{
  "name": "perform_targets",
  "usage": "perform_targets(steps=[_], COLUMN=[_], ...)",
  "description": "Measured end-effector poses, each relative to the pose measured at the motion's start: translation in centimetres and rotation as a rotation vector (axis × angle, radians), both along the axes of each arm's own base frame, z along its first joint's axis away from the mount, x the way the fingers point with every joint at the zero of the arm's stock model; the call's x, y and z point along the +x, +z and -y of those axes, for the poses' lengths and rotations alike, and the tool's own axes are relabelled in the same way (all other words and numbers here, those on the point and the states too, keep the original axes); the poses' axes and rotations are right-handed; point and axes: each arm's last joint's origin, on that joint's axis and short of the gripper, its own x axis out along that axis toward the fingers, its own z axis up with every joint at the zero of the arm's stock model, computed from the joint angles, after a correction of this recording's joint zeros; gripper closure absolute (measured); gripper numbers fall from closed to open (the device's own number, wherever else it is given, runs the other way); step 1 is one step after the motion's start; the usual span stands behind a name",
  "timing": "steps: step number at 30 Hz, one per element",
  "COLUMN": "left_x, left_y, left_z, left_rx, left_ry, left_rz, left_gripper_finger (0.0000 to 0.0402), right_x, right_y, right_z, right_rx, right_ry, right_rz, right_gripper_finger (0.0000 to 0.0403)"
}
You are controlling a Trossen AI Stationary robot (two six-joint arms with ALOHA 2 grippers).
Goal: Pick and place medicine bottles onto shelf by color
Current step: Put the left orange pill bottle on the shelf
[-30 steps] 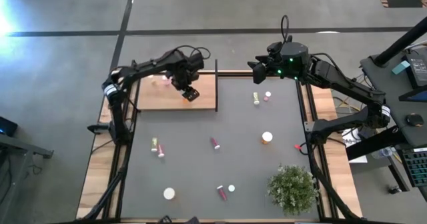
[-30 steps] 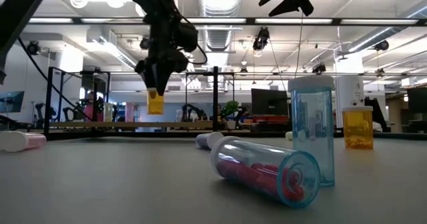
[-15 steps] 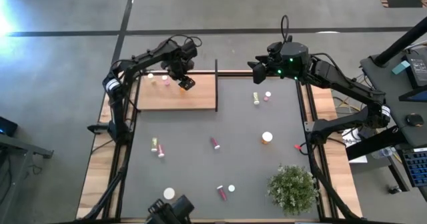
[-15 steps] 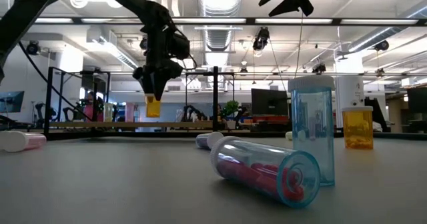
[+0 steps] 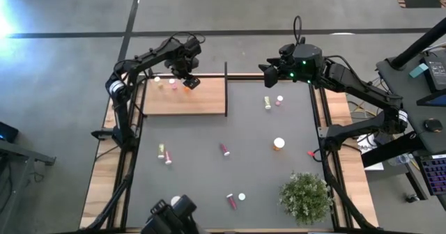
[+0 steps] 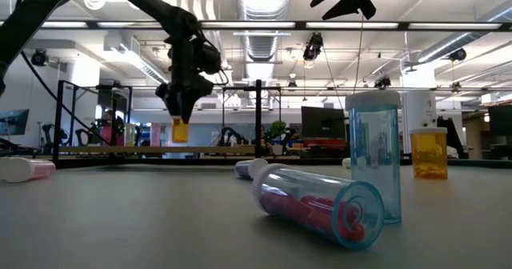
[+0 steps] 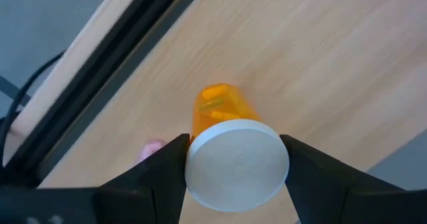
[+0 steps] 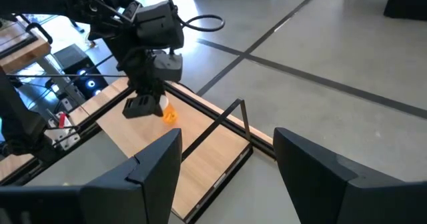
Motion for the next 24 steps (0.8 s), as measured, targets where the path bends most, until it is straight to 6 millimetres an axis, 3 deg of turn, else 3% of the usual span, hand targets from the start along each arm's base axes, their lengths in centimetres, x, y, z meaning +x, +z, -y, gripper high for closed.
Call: perform_targets(steps=[24], left_x=[-0.44], left_y=[-0.54], left_z=[-0.54], left_rx=[0.013], left_ry=[-0.032], left_rz=[-0.005], left_gripper_finger=[0.0201], right_x=[0.00], right_y=[-0.01], right_z=[0.00], right_rx=[0.000], right_ry=[0.000], right_rz=[-0.001], right_gripper_finger=[0.0177])
